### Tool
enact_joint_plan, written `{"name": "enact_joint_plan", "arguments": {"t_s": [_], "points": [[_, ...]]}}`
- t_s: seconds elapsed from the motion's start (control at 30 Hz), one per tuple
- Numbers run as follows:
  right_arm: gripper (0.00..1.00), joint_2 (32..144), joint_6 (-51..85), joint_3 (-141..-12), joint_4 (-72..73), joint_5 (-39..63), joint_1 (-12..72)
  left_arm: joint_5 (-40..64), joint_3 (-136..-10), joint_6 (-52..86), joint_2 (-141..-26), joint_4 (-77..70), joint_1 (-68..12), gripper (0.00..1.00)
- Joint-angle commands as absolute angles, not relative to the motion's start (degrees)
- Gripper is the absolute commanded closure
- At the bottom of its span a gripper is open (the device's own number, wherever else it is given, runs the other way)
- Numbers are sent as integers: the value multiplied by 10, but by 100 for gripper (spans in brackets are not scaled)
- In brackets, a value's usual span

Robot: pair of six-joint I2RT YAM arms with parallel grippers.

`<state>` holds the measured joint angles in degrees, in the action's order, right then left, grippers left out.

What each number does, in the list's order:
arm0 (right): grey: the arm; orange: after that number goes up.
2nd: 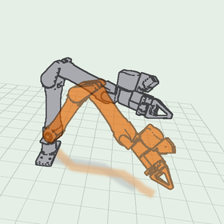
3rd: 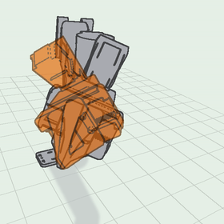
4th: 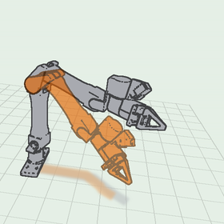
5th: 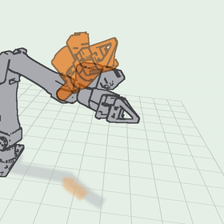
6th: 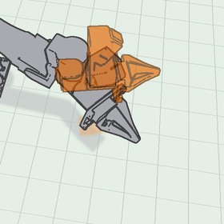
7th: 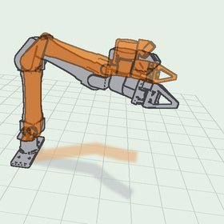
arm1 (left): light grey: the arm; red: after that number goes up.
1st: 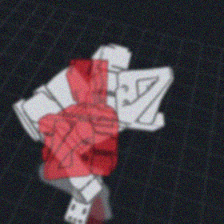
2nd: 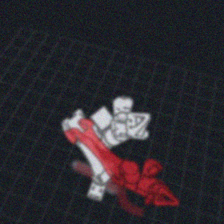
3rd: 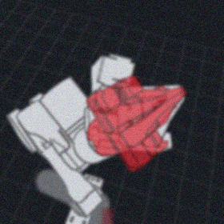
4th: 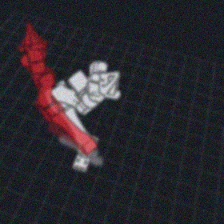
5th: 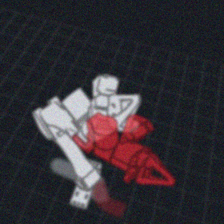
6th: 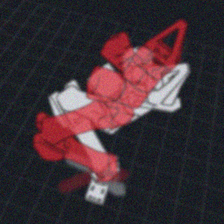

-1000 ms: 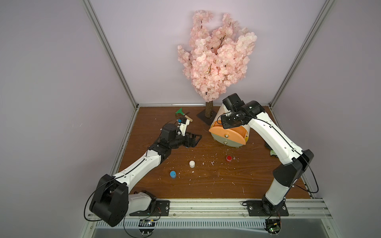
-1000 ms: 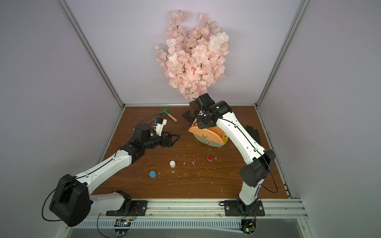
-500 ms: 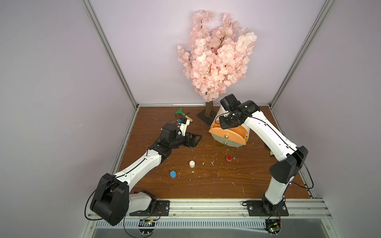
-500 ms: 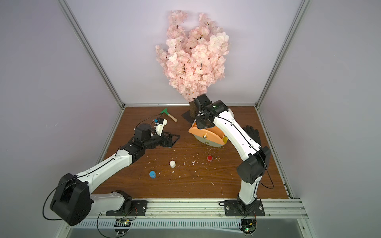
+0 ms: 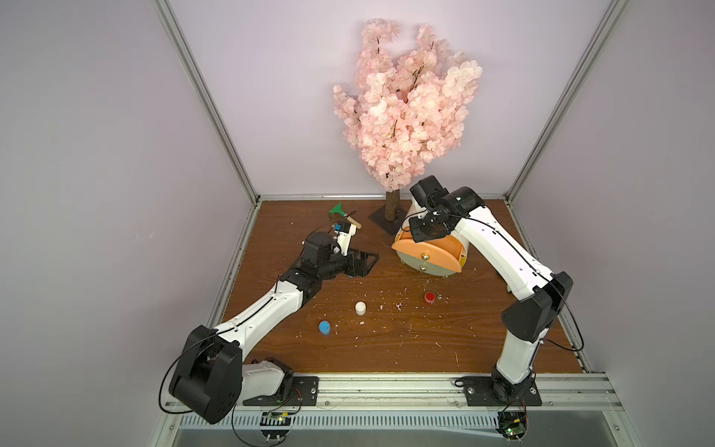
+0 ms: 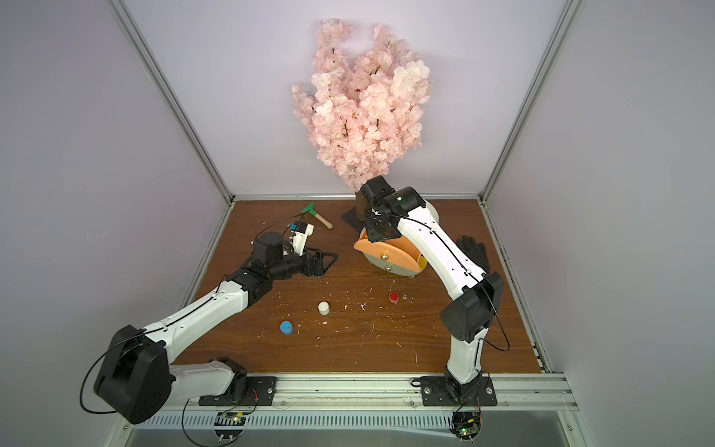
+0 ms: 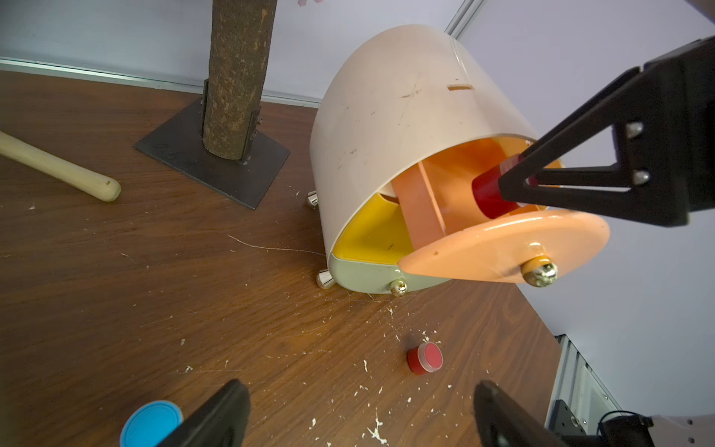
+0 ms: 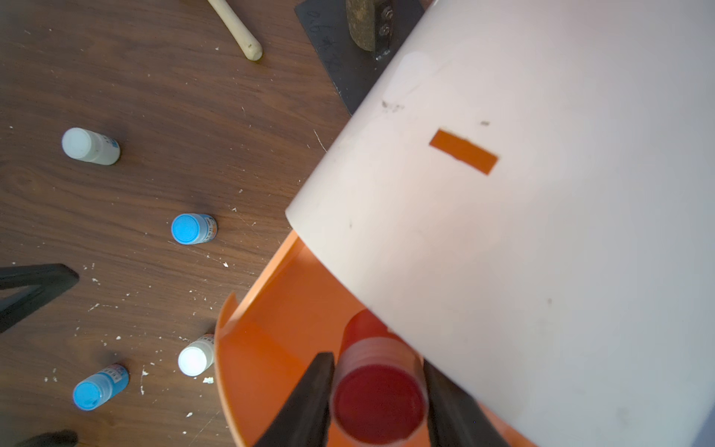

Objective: Put the paint cans in the drawer according to color
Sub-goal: Place the paint can in the drawer.

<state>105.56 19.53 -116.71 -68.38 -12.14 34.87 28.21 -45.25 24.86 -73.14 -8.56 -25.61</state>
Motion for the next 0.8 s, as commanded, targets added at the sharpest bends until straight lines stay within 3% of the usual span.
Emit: {"name": "enact_joint_plan", "arguments": {"t_s": [0.0, 0.3, 0.57, 0.77], "points": [[55, 1057, 195, -1188, -701, -134, 351, 279, -474, 240, -728, -77, -261, 6], [55, 1057, 195, -1186, -700, -132, 350, 277, -473, 238, -725, -75, -261, 6], [54, 1035, 195, -1283, -742, -118, 356, 258, -493, 216, -720, -48, -261, 5], [51, 942, 207, -1188, -722, -98, 390, 251, -506, 207, -712, -28, -261, 5]]}}
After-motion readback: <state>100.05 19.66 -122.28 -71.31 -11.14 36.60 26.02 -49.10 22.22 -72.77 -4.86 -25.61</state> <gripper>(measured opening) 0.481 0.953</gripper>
